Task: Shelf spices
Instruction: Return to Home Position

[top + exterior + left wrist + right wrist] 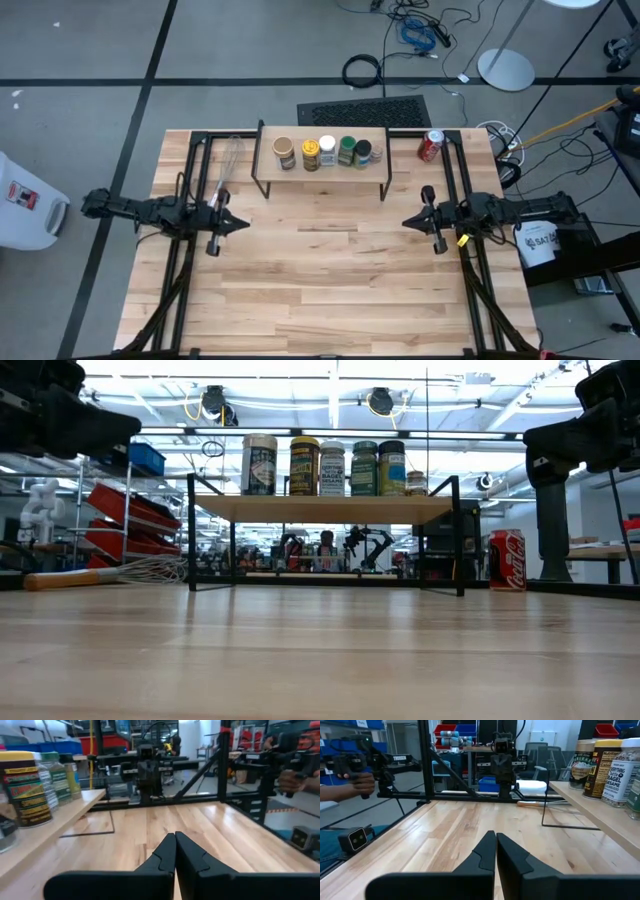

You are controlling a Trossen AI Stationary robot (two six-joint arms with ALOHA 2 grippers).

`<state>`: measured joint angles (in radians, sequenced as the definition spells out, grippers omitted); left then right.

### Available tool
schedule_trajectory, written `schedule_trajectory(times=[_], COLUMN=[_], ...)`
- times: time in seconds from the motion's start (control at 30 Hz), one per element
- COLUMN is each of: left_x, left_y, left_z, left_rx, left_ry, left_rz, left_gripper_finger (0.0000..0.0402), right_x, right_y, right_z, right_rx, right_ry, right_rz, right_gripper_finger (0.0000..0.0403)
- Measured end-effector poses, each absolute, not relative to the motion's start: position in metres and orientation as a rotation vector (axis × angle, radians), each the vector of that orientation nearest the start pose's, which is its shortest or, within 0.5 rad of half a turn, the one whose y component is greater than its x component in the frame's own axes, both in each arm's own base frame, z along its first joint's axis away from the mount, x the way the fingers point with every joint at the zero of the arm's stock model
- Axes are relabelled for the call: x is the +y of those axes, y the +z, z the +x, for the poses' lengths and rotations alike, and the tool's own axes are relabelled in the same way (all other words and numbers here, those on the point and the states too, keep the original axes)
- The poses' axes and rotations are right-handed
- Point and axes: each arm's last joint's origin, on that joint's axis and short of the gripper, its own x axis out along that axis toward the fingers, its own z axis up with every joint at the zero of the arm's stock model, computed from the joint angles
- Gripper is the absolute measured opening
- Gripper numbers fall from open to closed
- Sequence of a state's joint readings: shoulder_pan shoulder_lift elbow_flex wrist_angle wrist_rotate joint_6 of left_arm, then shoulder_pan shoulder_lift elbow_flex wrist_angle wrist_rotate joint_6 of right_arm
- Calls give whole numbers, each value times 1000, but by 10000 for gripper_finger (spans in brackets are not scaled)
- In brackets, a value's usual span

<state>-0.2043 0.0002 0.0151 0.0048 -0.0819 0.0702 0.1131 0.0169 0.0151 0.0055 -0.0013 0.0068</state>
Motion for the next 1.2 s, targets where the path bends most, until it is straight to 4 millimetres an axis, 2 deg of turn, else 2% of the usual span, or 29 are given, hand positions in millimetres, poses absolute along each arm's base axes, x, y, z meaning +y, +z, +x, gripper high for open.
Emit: schedule_trajectory(times=[0.27, 1.2], left_x=[-7, -5], left_y=[169, 168], left_z=[96, 97], left_rx=[-17, -6], left_ry=[-26, -63], left_rz=[84, 59], left_gripper_finger=[5, 11], right_x=[11, 11], right_y=[168, 166], right_z=[97, 99], right_rx=[0, 19], right_ry=[114, 115], right_rz=[10, 12], right_gripper_finger=[0, 0])
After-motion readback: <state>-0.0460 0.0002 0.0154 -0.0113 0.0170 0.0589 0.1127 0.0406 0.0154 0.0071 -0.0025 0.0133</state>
